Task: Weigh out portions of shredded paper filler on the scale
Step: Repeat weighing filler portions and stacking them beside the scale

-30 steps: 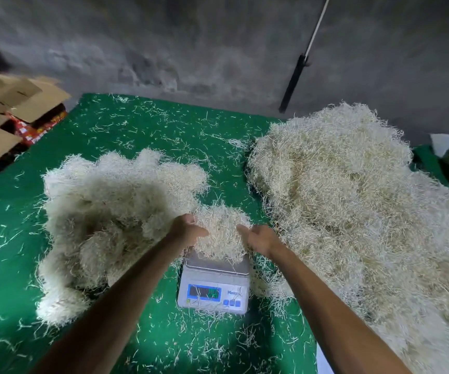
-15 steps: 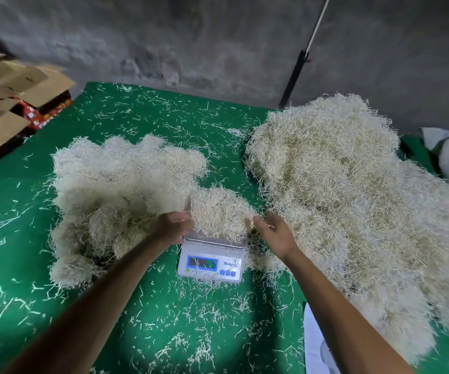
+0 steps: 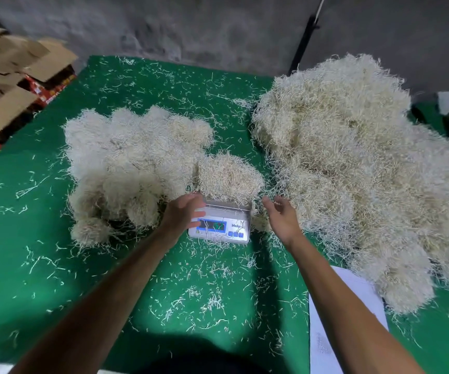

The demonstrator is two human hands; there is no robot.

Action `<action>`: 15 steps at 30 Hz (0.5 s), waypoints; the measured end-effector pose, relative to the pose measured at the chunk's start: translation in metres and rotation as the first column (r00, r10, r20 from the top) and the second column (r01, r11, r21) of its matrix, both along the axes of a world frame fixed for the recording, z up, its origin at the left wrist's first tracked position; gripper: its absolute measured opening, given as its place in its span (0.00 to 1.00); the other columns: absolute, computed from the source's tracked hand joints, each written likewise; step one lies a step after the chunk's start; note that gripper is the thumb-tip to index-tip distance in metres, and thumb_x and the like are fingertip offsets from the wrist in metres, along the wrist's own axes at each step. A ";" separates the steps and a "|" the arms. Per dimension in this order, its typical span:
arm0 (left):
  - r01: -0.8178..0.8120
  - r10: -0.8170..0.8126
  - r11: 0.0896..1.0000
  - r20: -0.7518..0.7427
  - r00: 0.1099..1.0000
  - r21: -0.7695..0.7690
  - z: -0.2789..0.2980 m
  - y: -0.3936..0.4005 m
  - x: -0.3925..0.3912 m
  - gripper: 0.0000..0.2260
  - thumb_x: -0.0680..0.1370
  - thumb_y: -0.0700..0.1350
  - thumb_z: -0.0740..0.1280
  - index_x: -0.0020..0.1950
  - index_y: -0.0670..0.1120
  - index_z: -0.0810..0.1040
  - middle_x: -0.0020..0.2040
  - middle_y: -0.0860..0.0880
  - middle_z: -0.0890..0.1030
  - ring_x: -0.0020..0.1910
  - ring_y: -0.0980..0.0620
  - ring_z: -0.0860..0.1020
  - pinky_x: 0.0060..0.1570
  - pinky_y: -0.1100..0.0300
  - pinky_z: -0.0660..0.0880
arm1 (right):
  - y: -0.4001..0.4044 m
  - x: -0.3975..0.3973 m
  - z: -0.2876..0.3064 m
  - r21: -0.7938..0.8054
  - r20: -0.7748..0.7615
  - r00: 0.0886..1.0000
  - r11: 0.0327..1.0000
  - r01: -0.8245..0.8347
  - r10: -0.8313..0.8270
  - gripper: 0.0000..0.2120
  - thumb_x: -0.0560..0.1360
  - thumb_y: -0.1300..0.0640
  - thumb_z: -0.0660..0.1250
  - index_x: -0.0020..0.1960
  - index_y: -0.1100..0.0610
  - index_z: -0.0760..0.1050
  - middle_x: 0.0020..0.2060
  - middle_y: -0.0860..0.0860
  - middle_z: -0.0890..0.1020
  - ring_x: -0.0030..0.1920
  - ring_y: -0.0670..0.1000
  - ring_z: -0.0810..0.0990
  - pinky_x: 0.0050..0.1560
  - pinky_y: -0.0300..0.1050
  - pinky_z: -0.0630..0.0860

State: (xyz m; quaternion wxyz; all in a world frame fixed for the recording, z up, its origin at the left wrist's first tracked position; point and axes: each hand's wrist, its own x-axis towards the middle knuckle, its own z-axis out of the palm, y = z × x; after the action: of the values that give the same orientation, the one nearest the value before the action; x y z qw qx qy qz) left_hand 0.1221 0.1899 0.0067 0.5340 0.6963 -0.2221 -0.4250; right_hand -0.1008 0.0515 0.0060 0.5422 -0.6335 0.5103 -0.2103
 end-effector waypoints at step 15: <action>0.171 -0.260 0.965 0.804 0.535 0.199 0.003 -0.081 0.025 0.45 0.68 0.58 0.79 0.79 0.48 0.61 0.77 0.40 0.63 0.74 0.40 0.64 0.72 0.39 0.66 | -0.036 0.041 -0.015 -0.290 -0.402 0.914 0.939 -0.183 0.054 0.39 0.75 0.43 0.73 0.80 0.52 0.59 0.78 0.54 0.64 0.71 0.58 0.71 0.72 0.64 0.68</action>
State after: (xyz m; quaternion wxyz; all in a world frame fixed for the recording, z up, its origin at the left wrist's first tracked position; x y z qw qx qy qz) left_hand 0.1467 0.1093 0.0100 0.2780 0.8054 -0.5086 -0.1237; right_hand -0.0598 0.0155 -0.0085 0.3317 -0.7725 0.5264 -0.1270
